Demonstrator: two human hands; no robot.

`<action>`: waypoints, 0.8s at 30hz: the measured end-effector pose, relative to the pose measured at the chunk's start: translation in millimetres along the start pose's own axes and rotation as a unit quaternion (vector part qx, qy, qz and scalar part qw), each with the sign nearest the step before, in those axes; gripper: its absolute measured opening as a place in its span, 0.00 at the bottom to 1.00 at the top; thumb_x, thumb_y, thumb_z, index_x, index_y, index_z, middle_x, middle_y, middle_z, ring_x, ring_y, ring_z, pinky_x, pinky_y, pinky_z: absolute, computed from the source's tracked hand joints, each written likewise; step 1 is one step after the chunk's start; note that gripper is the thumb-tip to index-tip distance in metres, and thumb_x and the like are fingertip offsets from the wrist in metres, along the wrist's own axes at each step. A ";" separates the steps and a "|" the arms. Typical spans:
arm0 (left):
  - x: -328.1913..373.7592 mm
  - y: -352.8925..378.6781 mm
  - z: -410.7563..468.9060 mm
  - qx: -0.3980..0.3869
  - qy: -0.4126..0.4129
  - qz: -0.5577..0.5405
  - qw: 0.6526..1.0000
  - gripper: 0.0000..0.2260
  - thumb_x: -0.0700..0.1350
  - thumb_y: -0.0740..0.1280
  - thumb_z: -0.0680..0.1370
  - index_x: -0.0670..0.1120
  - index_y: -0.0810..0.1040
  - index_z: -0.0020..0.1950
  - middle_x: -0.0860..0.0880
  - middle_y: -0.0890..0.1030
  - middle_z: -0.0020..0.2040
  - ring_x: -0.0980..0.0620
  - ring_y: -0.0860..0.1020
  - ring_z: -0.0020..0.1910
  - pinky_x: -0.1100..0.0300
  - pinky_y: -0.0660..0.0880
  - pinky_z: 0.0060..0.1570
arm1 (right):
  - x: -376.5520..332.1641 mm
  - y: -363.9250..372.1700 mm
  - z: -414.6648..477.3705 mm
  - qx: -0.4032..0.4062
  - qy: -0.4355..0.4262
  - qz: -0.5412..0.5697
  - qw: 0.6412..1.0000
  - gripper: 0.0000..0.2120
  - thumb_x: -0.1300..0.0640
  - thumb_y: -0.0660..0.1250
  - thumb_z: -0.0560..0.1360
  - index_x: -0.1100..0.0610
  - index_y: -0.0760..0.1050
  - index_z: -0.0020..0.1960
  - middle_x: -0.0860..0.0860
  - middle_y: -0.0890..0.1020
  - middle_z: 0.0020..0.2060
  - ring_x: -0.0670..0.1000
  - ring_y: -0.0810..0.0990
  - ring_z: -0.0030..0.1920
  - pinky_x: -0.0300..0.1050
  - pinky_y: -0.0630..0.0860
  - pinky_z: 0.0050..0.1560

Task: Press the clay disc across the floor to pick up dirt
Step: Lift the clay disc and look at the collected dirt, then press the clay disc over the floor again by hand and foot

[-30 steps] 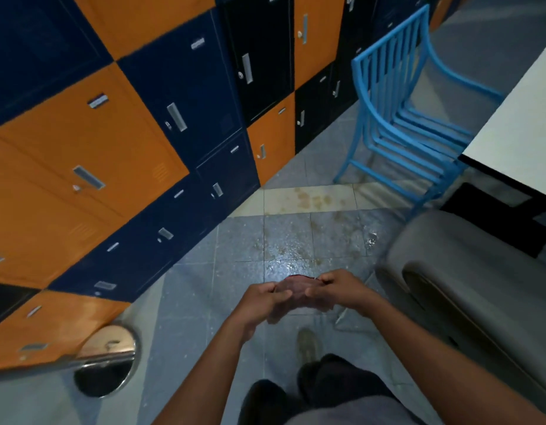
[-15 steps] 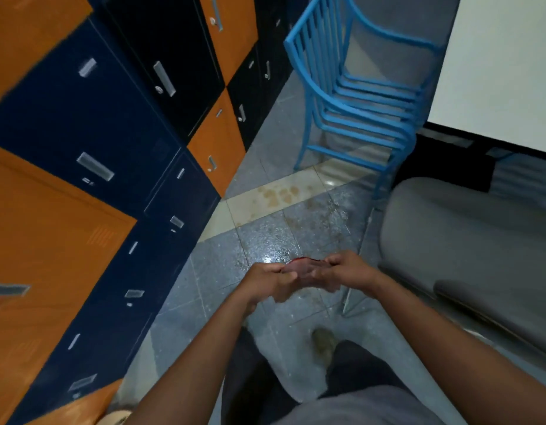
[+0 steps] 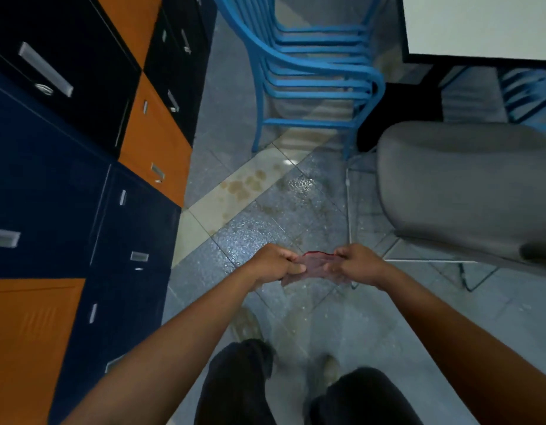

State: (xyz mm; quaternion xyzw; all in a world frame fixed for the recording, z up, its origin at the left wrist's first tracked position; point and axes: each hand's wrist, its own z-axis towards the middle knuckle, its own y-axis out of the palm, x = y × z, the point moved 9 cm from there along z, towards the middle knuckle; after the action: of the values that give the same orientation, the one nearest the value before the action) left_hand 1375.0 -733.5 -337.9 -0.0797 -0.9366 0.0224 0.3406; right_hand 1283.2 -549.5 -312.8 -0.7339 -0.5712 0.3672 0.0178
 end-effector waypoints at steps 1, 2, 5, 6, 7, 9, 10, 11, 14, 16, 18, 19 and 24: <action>-9.1 1.1 13.6 0.001 -0.003 0.006 1.000 0.14 0.43 0.81 0.76 0.43 0.88 0.61 0.48 0.89 0.52 0.56 0.84 0.45 0.64 0.80 0.46 | 9.3 7.9 12.7 -0.001 -0.001 -0.009 1.000 0.11 0.54 0.75 0.73 0.54 0.76 0.36 0.47 0.77 0.29 0.45 0.75 0.31 0.35 0.68 0.28; -19.7 2.9 29.7 0.003 -0.009 0.009 1.000 0.14 0.43 0.81 0.76 0.43 0.89 0.61 0.48 0.89 0.52 0.56 0.85 0.45 0.64 0.80 0.47 | 21.1 16.1 27.5 -0.004 0.000 -0.016 1.000 0.11 0.54 0.74 0.74 0.53 0.75 0.36 0.47 0.76 0.30 0.45 0.75 0.32 0.35 0.68 0.29; -55.6 22.7 90.4 0.001 -0.019 0.029 0.999 0.14 0.43 0.82 0.75 0.44 0.89 0.60 0.48 0.90 0.49 0.58 0.83 0.41 0.65 0.79 0.44 | 65.8 39.2 79.0 -0.026 0.004 -0.044 0.999 0.10 0.54 0.73 0.75 0.52 0.75 0.38 0.47 0.77 0.33 0.46 0.76 0.35 0.40 0.69 0.33; -66.2 28.1 107.7 0.003 -0.026 0.034 0.999 0.15 0.42 0.82 0.75 0.43 0.89 0.60 0.48 0.89 0.48 0.59 0.83 0.40 0.66 0.78 0.43 | 78.1 44.2 93.6 -0.030 0.006 -0.050 0.998 0.08 0.55 0.72 0.75 0.52 0.75 0.39 0.47 0.78 0.34 0.45 0.76 0.35 0.39 0.69 0.33; -79.8 37.1 127.0 0.002 -0.031 0.039 0.999 0.16 0.42 0.82 0.74 0.43 0.89 0.61 0.48 0.89 0.48 0.59 0.83 0.40 0.66 0.78 0.42 | 93.9 51.9 107.9 -0.035 0.013 -0.057 0.998 0.07 0.55 0.72 0.75 0.52 0.76 0.40 0.47 0.78 0.35 0.44 0.76 0.35 0.38 0.69 0.32; -103.8 58.4 175.1 0.004 -0.030 0.056 0.998 0.16 0.43 0.83 0.73 0.45 0.89 0.60 0.49 0.89 0.49 0.58 0.83 0.41 0.66 0.77 0.42 | 131.5 66.7 144.8 -0.036 0.020 -0.080 0.996 0.06 0.55 0.71 0.76 0.50 0.75 0.41 0.47 0.79 0.36 0.45 0.77 0.36 0.38 0.70 0.32; -116.5 69.5 199.8 0.000 -0.029 0.066 0.997 0.16 0.44 0.83 0.73 0.45 0.89 0.60 0.49 0.89 0.51 0.58 0.83 0.42 0.68 0.77 0.42 | 151.8 74.4 162.4 -0.035 0.023 -0.089 0.995 0.06 0.54 0.71 0.75 0.49 0.75 0.42 0.47 0.79 0.37 0.46 0.79 0.38 0.39 0.70 0.33; -126.9 78.8 226.0 0.001 -0.024 0.073 0.997 0.15 0.44 0.83 0.74 0.46 0.89 0.60 0.49 0.89 0.52 0.58 0.83 0.44 0.71 0.76 0.40 | 171.0 79.4 181.6 -0.028 0.022 -0.104 0.994 0.05 0.52 0.70 0.75 0.49 0.75 0.42 0.48 0.80 0.39 0.48 0.79 0.40 0.39 0.70 0.34; -160.6 106.5 298.5 -0.002 -0.004 0.103 0.995 0.14 0.44 0.82 0.74 0.46 0.90 0.59 0.49 0.90 0.54 0.57 0.85 0.48 0.70 0.78 0.47 | 231.1 96.7 233.5 -0.001 0.023 -0.139 0.990 0.05 0.49 0.71 0.74 0.48 0.76 0.44 0.49 0.82 0.43 0.51 0.81 0.44 0.41 0.71 0.36; -178.3 123.5 344.6 -0.006 0.020 0.147 0.989 0.12 0.46 0.82 0.75 0.48 0.90 0.58 0.51 0.90 0.52 0.55 0.86 0.50 0.65 0.79 0.52 | 266.7 107.3 264.3 0.029 0.016 -0.150 0.988 0.06 0.47 0.71 0.73 0.49 0.77 0.45 0.49 0.83 0.42 0.52 0.81 0.44 0.42 0.72 0.38; -189.5 135.5 380.9 -0.003 0.053 0.192 0.980 0.10 0.47 0.81 0.75 0.50 0.91 0.56 0.53 0.89 0.48 0.57 0.84 0.44 0.67 0.76 0.44 | 295.8 115.2 288.4 0.075 0.011 -0.152 0.986 0.06 0.46 0.71 0.73 0.47 0.78 0.44 0.47 0.84 0.39 0.49 0.81 0.41 0.41 0.71 0.37; -193.4 140.0 397.0 0.005 0.077 0.210 0.975 0.10 0.47 0.81 0.75 0.51 0.90 0.56 0.53 0.89 0.47 0.59 0.83 0.42 0.68 0.75 0.41 | 307.7 118.3 297.3 0.103 0.010 -0.145 0.984 0.05 0.46 0.71 0.74 0.46 0.78 0.43 0.45 0.84 0.38 0.48 0.81 0.40 0.40 0.70 0.35; -238.1 176.9 444.7 -0.004 0.147 0.340 0.929 0.08 0.51 0.77 0.79 0.54 0.89 0.57 0.54 0.89 0.53 0.54 0.85 0.49 0.58 0.79 0.56 | 366.1 164.2 331.5 0.095 -0.036 -0.209 0.973 0.08 0.45 0.73 0.73 0.46 0.82 0.50 0.44 0.84 0.47 0.49 0.83 0.48 0.46 0.79 0.50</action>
State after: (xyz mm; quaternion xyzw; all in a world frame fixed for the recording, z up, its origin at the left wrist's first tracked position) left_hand 1293.2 -592.6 -847.0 -0.3971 -0.7929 0.1207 0.4462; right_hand 1261.8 -425.1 -817.8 -0.5797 -0.6747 0.4341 0.1428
